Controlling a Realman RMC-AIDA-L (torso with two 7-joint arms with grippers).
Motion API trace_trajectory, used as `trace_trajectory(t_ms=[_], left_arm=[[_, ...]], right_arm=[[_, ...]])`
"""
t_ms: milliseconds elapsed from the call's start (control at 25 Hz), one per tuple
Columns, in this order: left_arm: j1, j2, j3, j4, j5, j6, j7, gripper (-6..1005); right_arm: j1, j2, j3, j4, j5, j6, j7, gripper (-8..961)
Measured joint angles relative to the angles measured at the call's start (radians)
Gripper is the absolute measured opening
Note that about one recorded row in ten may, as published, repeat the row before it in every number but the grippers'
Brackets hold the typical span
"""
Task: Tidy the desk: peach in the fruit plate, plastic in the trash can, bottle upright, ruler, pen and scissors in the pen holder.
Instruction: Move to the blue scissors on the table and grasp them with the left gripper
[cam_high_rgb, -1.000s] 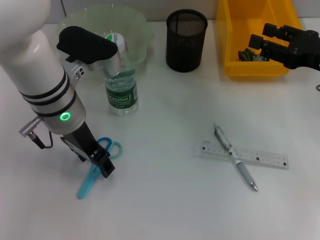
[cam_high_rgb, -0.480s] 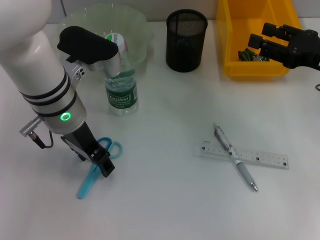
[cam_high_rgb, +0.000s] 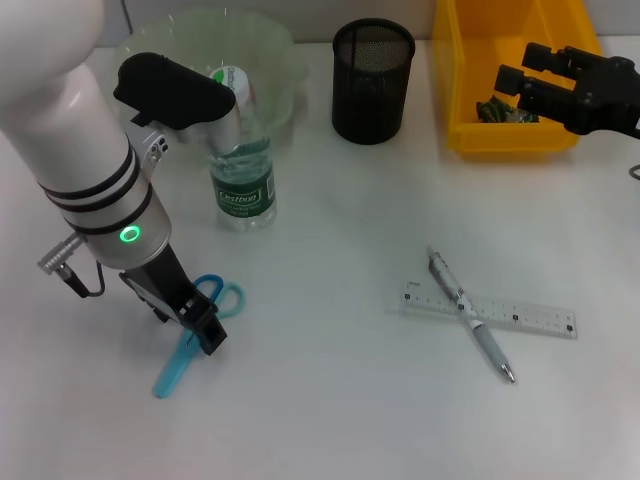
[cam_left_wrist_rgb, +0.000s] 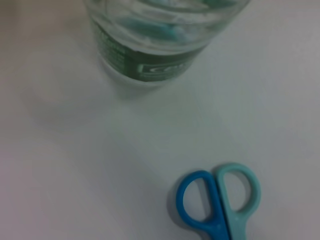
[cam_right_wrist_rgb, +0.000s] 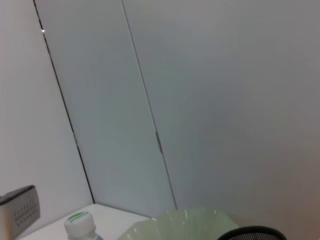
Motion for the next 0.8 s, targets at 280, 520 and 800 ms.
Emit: trace_trajectory(t_ms=[280, 520, 800], left_arm=[[-0.006, 0.0, 0.001, -0.004, 0.002, -0.003, 0.001, 704], [-0.01, 0.0, 0.001, -0.006, 0.002, -0.004, 0.002, 700], [-0.011, 0.0, 0.001, -0.006, 0.002, -0.004, 0.002, 685]], right_arm=[[0.004, 0.0, 0.0, 0.0, 0.0, 0.004, 0.0, 622], [0.006, 0.0, 0.0, 0.0, 0.0, 0.005, 0.0, 621], [0.01, -0.002, 0.0, 0.0, 0.0, 0.006, 0.0, 621]])
